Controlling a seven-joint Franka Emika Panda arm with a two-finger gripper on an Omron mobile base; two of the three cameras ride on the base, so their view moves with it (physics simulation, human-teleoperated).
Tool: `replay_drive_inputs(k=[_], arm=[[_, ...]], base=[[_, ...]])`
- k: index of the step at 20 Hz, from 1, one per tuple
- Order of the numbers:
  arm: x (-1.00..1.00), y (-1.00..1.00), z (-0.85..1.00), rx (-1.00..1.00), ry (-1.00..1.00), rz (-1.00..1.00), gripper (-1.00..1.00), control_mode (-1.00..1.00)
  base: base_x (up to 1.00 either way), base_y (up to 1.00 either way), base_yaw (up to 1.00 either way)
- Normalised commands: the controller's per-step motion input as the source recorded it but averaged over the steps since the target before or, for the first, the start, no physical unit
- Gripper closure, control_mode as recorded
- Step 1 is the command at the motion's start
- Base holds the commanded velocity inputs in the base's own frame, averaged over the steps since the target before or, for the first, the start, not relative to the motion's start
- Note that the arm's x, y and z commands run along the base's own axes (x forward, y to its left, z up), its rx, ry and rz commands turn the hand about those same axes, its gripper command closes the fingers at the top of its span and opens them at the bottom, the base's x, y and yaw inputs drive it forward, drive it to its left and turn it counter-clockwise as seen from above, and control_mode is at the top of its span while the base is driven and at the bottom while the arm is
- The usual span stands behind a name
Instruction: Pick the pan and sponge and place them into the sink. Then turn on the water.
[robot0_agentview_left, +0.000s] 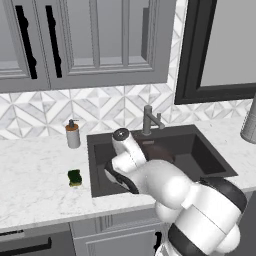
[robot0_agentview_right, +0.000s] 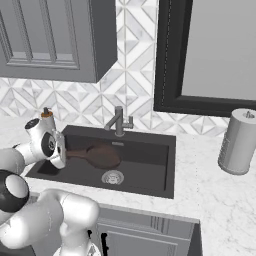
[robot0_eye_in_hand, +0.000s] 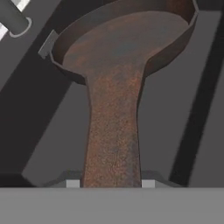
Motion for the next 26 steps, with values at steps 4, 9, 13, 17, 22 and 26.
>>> replay_drive_inputs(k=[4, 9, 13, 17, 22, 26], arm=[[0.59, -0.36, -0.40, 0.00, 0.10, -0.05, 1.00, -1.00], [0.52, -0.45, -0.50, 0.00, 0.04, 0.00, 1.00, -1.00], [0.45, -0.37, -0.57, 0.00, 0.01, -0.01, 1.00, -1.00], [0.40, -0.09, -0.62, 0.00, 0.01, -0.09, 1.00, -1.00], [0.41, 0.00, -0.61, 0.00, 0.02, -0.13, 1.00, -1.00], [0.40, 0.06, -0.56, 0.00, 0.00, -0.14, 1.00, -1.00]], base=[[0.00, 0.00, 0.00], [0.00, 0.00, 0.00], [0.00, 0.00, 0.00], [0.00, 0.00, 0.00], [0.00, 0.00, 0.00], [0.00, 0.00, 0.00]])
